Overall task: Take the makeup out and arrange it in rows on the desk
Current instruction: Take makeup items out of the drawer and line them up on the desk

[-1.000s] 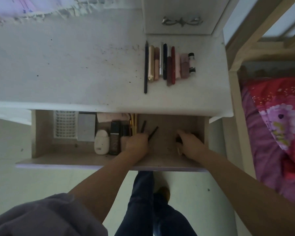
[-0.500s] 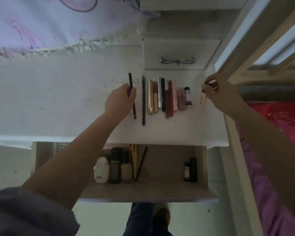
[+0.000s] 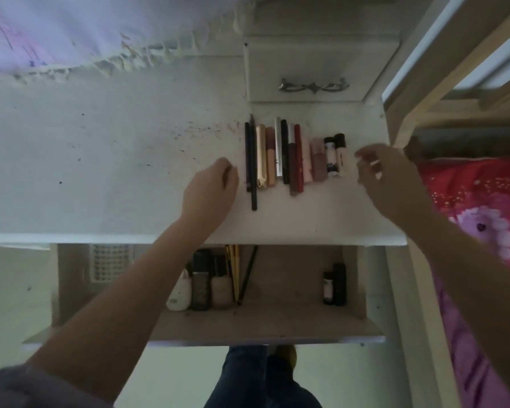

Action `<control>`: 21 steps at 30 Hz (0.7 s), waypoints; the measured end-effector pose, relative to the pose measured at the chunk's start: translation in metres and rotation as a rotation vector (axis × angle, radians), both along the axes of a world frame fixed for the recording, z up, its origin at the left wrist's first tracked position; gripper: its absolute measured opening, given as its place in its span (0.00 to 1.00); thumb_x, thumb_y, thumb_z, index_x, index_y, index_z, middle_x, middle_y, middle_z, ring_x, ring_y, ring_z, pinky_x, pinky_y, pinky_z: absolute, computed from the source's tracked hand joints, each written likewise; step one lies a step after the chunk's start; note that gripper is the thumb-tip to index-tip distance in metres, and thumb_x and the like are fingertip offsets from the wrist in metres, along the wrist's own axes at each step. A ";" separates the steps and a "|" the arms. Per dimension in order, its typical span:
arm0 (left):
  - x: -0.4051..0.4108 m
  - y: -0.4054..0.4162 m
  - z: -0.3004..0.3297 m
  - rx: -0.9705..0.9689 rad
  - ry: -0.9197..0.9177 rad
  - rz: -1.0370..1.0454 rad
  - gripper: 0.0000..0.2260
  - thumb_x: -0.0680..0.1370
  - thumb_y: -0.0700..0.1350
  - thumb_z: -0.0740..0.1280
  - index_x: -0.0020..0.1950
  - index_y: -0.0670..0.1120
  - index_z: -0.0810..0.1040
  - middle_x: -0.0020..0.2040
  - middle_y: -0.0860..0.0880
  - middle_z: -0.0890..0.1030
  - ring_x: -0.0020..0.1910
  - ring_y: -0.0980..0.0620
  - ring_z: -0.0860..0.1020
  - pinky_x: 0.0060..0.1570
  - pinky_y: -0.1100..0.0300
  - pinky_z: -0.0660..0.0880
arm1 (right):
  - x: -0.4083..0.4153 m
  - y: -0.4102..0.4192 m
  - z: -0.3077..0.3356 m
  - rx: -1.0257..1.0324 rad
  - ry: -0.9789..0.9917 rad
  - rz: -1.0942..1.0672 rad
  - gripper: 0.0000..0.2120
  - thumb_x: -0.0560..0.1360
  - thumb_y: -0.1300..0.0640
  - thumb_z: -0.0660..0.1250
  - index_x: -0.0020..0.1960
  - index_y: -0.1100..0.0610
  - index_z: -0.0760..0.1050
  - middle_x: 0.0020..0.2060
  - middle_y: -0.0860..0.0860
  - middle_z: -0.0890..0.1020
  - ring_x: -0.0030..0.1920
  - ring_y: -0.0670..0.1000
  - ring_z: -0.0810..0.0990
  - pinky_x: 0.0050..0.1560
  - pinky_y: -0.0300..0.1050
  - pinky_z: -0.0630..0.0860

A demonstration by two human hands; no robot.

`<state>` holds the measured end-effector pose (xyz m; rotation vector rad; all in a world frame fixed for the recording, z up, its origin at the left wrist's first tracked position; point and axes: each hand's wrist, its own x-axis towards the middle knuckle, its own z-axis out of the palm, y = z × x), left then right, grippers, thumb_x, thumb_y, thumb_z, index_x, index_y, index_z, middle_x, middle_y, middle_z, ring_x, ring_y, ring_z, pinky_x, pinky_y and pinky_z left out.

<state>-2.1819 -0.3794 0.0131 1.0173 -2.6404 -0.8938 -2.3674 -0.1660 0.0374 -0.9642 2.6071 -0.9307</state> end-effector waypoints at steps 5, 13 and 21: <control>0.103 0.082 -0.039 0.110 -0.140 -0.111 0.07 0.79 0.49 0.57 0.43 0.50 0.71 0.31 0.55 0.73 0.29 0.56 0.74 0.30 0.62 0.66 | 0.103 0.067 -0.045 0.294 -0.123 0.357 0.10 0.79 0.60 0.59 0.56 0.58 0.76 0.48 0.54 0.79 0.44 0.47 0.78 0.45 0.33 0.68; 0.071 0.107 -0.106 0.090 -0.601 -0.042 0.15 0.81 0.44 0.55 0.68 0.44 0.65 0.50 0.43 0.80 0.45 0.43 0.79 0.39 0.52 0.75 | 0.124 0.053 -0.107 0.933 -0.103 0.389 0.14 0.76 0.66 0.59 0.61 0.62 0.72 0.62 0.58 0.70 0.57 0.58 0.77 0.55 0.51 0.75; 0.062 0.117 -0.114 -0.072 -0.677 -0.223 0.15 0.80 0.41 0.57 0.67 0.46 0.67 0.51 0.45 0.79 0.40 0.48 0.77 0.30 0.59 0.66 | 0.113 0.056 -0.106 0.853 -0.200 0.276 0.11 0.77 0.65 0.60 0.57 0.67 0.73 0.57 0.65 0.74 0.57 0.62 0.75 0.52 0.48 0.71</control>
